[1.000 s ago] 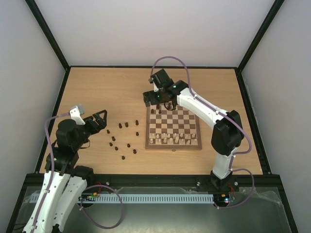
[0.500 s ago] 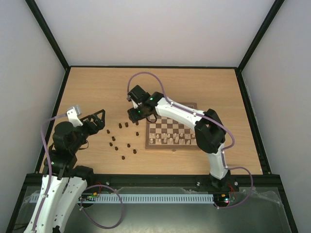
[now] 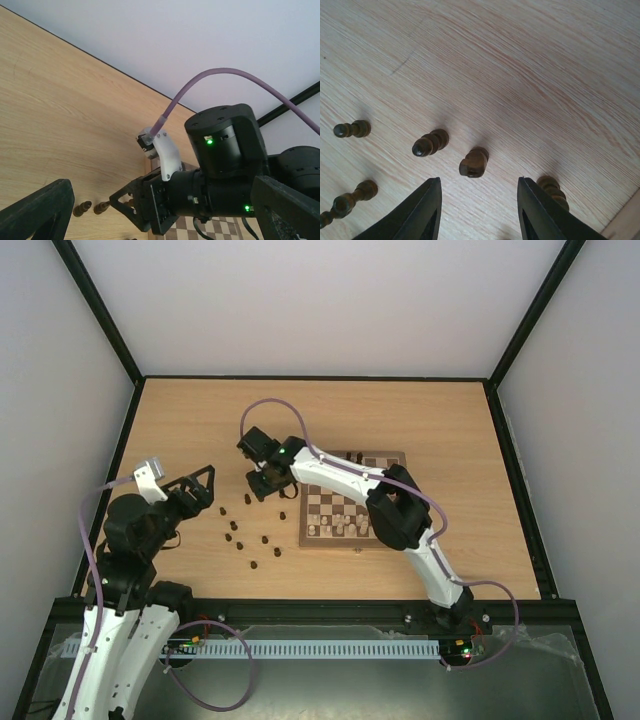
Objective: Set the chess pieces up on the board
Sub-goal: Pick up the chess piece at the center of the board.
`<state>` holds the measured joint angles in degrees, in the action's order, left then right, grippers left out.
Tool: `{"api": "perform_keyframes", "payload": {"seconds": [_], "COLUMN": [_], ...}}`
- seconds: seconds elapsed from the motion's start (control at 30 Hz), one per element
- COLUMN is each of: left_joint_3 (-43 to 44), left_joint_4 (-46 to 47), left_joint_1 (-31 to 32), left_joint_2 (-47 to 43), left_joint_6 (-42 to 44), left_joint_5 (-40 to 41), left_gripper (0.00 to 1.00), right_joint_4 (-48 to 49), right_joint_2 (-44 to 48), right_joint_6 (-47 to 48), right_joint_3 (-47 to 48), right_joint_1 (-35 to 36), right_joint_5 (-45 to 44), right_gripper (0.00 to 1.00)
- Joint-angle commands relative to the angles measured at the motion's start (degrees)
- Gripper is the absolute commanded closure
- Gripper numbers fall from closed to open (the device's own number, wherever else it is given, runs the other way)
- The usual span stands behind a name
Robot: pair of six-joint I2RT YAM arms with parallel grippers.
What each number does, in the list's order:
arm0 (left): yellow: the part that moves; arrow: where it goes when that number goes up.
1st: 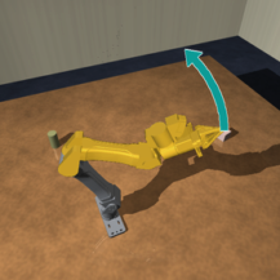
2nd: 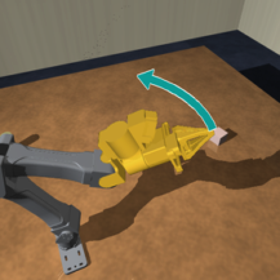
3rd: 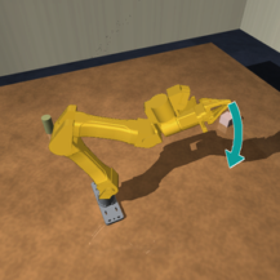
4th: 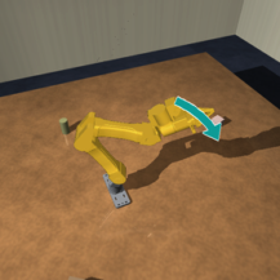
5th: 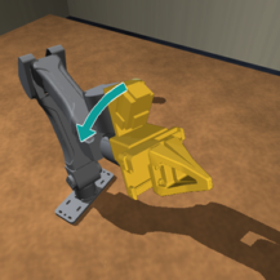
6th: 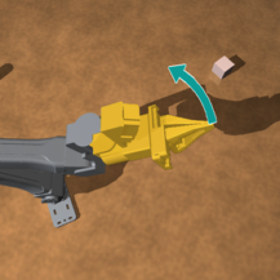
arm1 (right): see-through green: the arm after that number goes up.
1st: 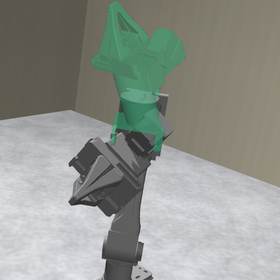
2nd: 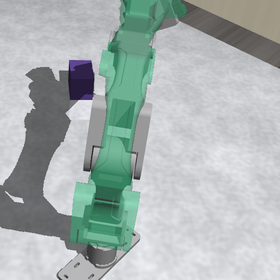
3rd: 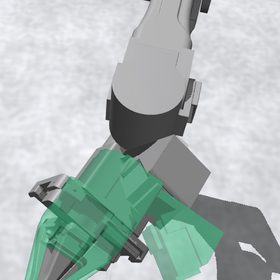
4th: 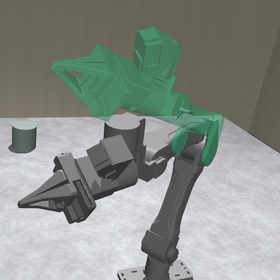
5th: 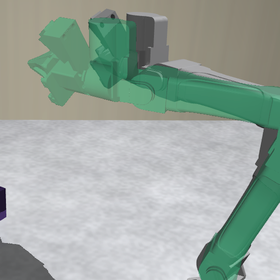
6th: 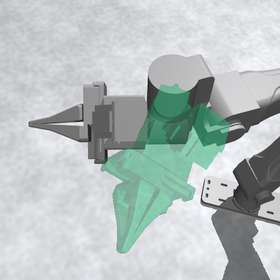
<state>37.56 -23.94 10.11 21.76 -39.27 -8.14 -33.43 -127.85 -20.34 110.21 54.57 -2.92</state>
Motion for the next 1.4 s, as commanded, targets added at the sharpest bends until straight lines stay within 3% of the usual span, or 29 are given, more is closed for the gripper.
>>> {"api": "perform_keyframes", "payload": {"seconds": [0.0, 1.23, 1.37], "left_joint_3": [1.5, 0.8, 0.8], "left_joint_4": [-0.1, -0.1, -0.2], "left_joint_1": [0.2, 0.1, 0.2], "left_joint_2": [-0.5, -0.6, -0.7], "left_joint_6": [-0.5, 0.0, 0.1], "left_joint_5": [-1.2, -0.5, -0.5], "left_gripper": [0.01, 0.0, 0.01], "right_joint_4": [-5.0, -6.1, -6.3], "right_joint_2": [-2.4, -9.5, -9.6], "right_joint_6": [-0.9, -0.9, -0.9], "right_joint_3": [3.4, 8.2, 8.1], "right_joint_1": [0.6, 1.3, 1.3], "right_joint_5": [-1.9, -1.6, -1.6], "right_gripper": [0.58, 0.76, 0.84]}}
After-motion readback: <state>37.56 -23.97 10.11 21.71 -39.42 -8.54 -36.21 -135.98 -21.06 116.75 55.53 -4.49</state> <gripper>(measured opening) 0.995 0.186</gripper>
